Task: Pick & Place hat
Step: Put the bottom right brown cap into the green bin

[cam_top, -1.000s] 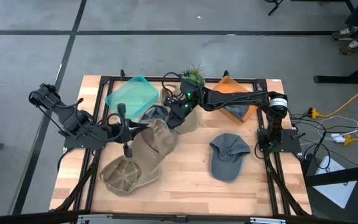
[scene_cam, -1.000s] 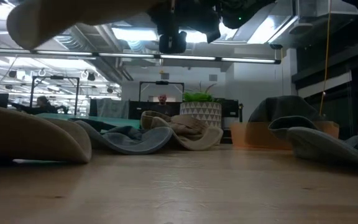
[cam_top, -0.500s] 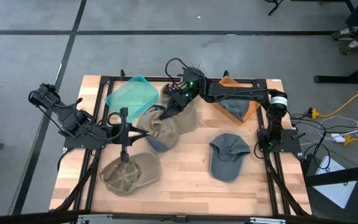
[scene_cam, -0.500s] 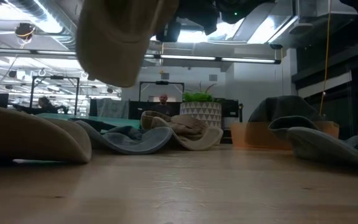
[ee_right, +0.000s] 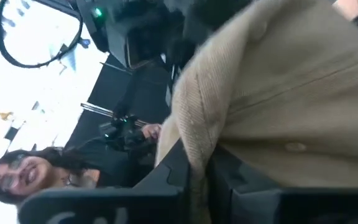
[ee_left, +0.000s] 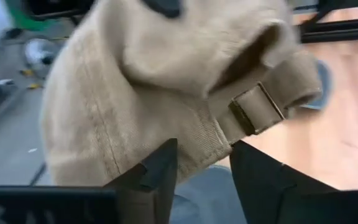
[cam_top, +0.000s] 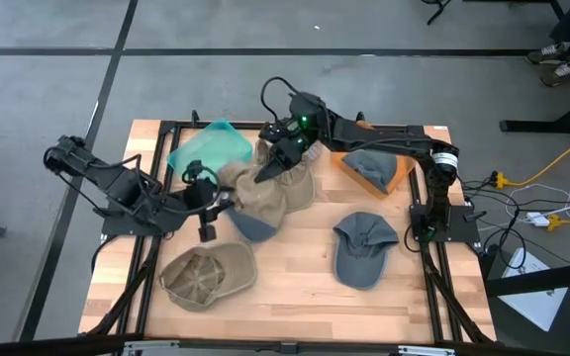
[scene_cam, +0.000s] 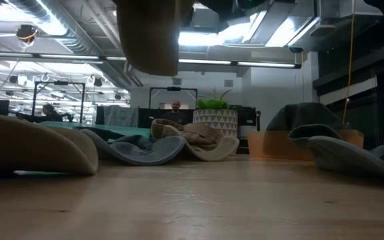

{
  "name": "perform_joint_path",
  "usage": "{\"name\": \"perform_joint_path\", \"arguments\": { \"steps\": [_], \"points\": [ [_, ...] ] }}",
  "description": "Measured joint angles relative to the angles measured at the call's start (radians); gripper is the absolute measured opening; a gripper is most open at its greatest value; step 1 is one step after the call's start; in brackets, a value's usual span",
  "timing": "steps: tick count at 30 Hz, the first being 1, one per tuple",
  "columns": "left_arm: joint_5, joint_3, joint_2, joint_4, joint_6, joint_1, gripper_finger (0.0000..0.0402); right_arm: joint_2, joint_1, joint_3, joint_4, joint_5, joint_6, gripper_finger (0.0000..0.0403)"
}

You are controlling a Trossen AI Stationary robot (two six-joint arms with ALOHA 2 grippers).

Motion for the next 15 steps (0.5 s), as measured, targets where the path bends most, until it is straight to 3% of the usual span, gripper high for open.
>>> {"name": "perform_joint_path", "arguments": {
  "steps": [9,15],
  "points": [
    [-0.006,0.000,0.014,0.105,0.074,0.171,0.0201,-0.001,0.035,0.261,-0.492,0.142,-0.369,0.0025],
    [0.079,0.000,0.015,0.167,0.124,0.215,0.0204,-0.002,0.037,0.486,-0.934,0.462,-0.682,0.0025]
  ]
}}
